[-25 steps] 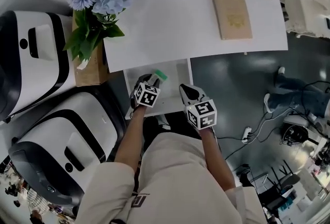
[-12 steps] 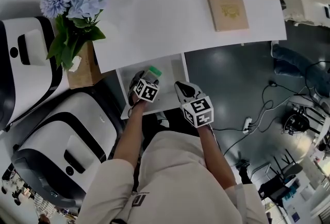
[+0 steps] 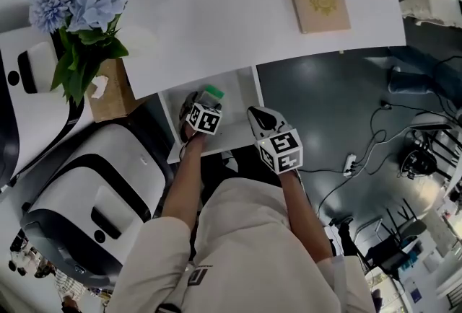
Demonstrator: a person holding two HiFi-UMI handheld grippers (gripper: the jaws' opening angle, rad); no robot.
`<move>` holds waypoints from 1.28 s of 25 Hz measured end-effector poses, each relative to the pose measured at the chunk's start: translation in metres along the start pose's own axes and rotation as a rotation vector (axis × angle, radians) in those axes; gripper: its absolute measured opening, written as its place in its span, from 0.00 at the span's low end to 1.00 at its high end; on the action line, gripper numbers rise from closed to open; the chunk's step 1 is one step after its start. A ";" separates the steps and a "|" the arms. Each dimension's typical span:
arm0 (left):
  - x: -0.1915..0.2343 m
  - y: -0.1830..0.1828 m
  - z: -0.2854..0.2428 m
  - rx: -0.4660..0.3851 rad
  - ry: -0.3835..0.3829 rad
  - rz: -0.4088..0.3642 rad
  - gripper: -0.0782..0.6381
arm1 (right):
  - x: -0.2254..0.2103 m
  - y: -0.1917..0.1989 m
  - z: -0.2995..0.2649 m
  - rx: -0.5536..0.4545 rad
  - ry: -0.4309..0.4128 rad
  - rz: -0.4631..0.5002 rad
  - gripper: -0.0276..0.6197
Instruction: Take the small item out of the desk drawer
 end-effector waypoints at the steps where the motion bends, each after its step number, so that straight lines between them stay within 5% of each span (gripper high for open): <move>1: 0.001 0.003 -0.001 0.011 -0.002 0.016 0.65 | -0.001 0.000 0.000 -0.001 0.002 -0.003 0.08; 11: -0.002 0.021 -0.012 0.079 -0.001 0.021 0.65 | -0.009 -0.004 -0.004 -0.002 0.006 -0.003 0.08; 15: 0.003 0.014 -0.009 0.048 -0.031 0.038 0.60 | -0.007 -0.004 -0.008 0.000 0.000 -0.001 0.08; 20: 0.005 0.006 -0.006 0.024 -0.035 -0.030 0.58 | -0.006 -0.003 -0.008 -0.005 -0.001 0.001 0.08; 32: -0.003 -0.010 0.010 -0.014 0.091 -0.072 0.57 | 0.000 -0.005 0.003 -0.045 0.029 -0.019 0.08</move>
Point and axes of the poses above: the fingertips, and each gripper's own axes: z backward along the fingers, x to its left, y out of its underside, the point moved 7 cm from there along z, backward along the fingers, and after that the axes turned 15 degrees about -x, right-handed, at the moved point
